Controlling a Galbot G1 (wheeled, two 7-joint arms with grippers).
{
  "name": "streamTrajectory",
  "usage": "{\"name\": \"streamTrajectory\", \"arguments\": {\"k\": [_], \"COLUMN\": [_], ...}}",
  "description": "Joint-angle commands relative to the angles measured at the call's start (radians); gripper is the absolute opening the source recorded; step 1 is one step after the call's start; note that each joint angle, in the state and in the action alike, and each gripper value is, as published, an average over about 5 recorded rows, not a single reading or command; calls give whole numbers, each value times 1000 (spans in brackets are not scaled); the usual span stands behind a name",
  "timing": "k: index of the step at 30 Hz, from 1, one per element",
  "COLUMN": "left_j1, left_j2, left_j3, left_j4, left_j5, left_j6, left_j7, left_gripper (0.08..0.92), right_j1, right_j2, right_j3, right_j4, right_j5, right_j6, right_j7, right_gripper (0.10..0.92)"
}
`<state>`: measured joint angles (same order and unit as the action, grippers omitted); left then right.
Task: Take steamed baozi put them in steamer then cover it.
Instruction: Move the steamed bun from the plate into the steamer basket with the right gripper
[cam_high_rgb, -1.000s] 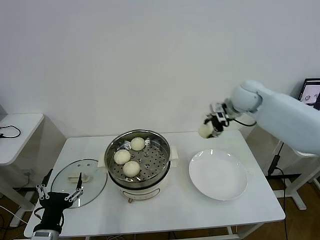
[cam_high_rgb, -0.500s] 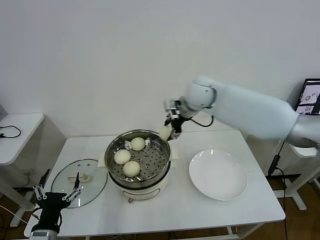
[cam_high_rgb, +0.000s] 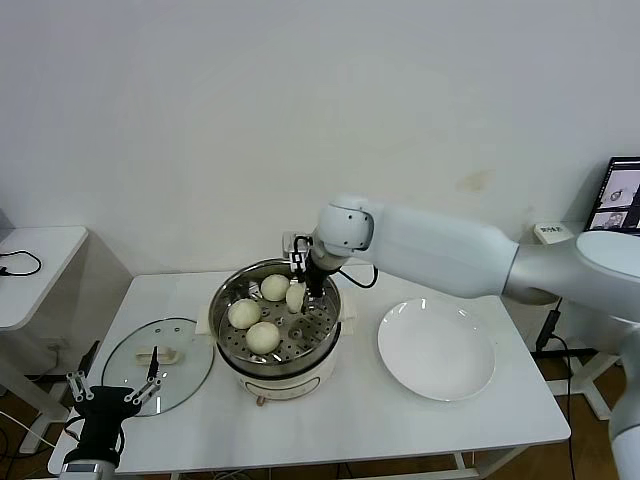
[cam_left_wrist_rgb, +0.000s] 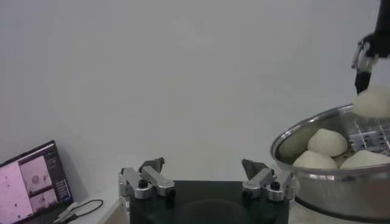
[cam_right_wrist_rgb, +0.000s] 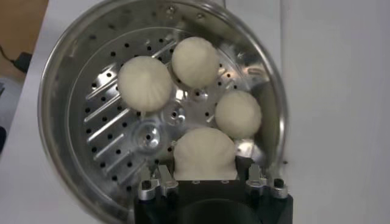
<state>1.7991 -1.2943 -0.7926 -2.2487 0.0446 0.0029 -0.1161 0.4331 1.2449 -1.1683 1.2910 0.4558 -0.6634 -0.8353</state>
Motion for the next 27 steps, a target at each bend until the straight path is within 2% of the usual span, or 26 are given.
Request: {"name": "streamTrajectory", "arguments": {"k": [1,16,19,24,27], "left_j1": [2,3,3,2,-1], "left_j2": [-1,-3,-4,-2,-1], "left_j3": [1,0,0,0,1], "left_j4": [0,-2,-3,-9,-11], "left_j5": [0,1,1,1,1], "left_j6": [-1,-2,-2,-1,-1], "left_j7": [0,-1,-1,0,0], "left_gripper": [823,823,823,823,823], "right_j1": [-44,-60,-49,-15,-3], "right_j2": [50,45,34,-14,-59], "right_j3": [-16,7,15,34,47], "right_j4": [-29,-48,-41,17,68], "right_j5": [7,-30,-35,2,22], "right_j6": [-61,-61,-56,-60,-61], "right_j7": [38,36,27,22,31], "right_gripper": [619,627,668,794,819]}}
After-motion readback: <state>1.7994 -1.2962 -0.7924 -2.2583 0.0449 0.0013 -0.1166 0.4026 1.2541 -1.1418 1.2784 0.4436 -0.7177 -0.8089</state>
